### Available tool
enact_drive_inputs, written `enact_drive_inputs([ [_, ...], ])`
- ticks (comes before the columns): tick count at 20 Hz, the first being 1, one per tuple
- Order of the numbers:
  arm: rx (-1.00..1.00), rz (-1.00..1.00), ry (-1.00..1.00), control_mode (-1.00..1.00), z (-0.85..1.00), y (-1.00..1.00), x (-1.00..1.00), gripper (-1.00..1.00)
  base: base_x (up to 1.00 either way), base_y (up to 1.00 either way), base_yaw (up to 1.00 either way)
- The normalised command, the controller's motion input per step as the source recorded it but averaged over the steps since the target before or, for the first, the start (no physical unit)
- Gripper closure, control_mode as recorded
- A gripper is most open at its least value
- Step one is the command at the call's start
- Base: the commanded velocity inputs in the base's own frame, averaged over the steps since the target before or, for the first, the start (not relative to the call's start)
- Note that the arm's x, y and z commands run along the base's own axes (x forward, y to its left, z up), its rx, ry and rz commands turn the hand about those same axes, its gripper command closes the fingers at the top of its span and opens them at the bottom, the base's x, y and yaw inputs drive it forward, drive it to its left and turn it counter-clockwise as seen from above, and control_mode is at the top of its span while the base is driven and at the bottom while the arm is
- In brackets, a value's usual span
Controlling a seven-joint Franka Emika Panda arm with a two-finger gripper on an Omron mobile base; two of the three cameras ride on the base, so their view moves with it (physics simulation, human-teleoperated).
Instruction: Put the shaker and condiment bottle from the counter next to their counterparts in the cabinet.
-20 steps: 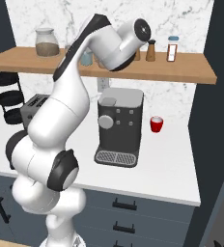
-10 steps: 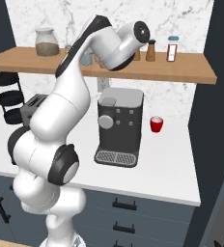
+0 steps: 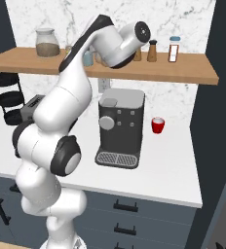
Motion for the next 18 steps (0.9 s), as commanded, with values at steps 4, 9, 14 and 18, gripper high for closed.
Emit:
enact_drive_inputs([
  [4, 0.00, 0.00, 0.00, -1.00, 0.00, -0.02, 0.13, 1.00, 0.00, 0.00, 0.00],
  [9, 0.00, 0.00, 0.00, -1.00, -0.02, 0.00, 0.07, -1.00, 0.00, 0.00, 0.00],
  [14, 0.00, 0.00, 0.00, -1.00, 0.00, -0.03, 0.00, -1.00, 0.00, 0.00, 0.00],
  [18, 0.00, 0.00, 0.00, -1.00, 0.00, -0.03, 0.00, -1.00, 0.00, 0.00, 0.00],
])
